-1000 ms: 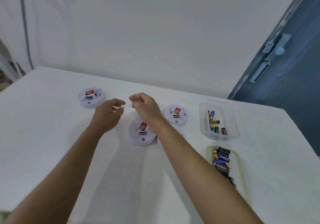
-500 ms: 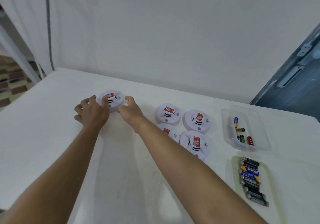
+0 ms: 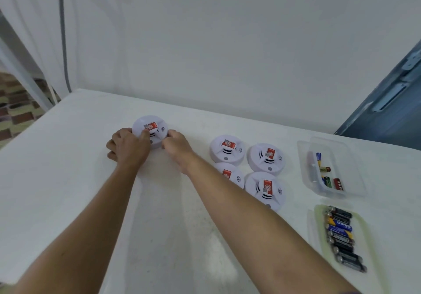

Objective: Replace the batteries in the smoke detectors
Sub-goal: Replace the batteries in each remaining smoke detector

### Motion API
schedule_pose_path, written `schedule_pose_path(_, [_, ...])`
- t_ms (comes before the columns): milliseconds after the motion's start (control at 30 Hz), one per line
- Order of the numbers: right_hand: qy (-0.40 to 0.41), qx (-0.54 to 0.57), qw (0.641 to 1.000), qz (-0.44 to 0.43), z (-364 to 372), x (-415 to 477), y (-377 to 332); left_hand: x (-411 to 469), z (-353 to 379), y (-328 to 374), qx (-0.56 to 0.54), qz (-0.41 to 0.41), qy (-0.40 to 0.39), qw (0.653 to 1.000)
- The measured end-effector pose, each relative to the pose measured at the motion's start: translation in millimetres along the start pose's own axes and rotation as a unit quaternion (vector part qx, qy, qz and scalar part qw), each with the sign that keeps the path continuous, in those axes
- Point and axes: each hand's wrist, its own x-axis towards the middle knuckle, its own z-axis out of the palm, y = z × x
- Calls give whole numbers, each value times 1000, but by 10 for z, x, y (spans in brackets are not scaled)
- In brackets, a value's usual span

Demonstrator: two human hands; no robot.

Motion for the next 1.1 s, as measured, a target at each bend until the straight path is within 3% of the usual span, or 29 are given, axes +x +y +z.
schedule_pose_path(267, [18, 141, 988, -57, -219, -257, 53, -319, -106, 108, -212, 42, -43, 975])
schedule_pose_path(467, [0, 247, 967, -63, -473, -516, 36, -640, -218, 190, -211, 137, -85, 964])
schedule_pose_path(667, [-35, 378, 923, -58, -681, -788, 167, -1161, -270, 317, -243, 210, -94, 943])
schedule_pose_path(1000, [-9, 417, 908, -32, -1119, -1130, 217, -1667, -133, 396, -200, 388, -157, 886])
schedule_pose_path(1100, [-10, 454, 890, -35, -1274, -1231, 327, -1776, -119, 431, -171, 405, -155, 885])
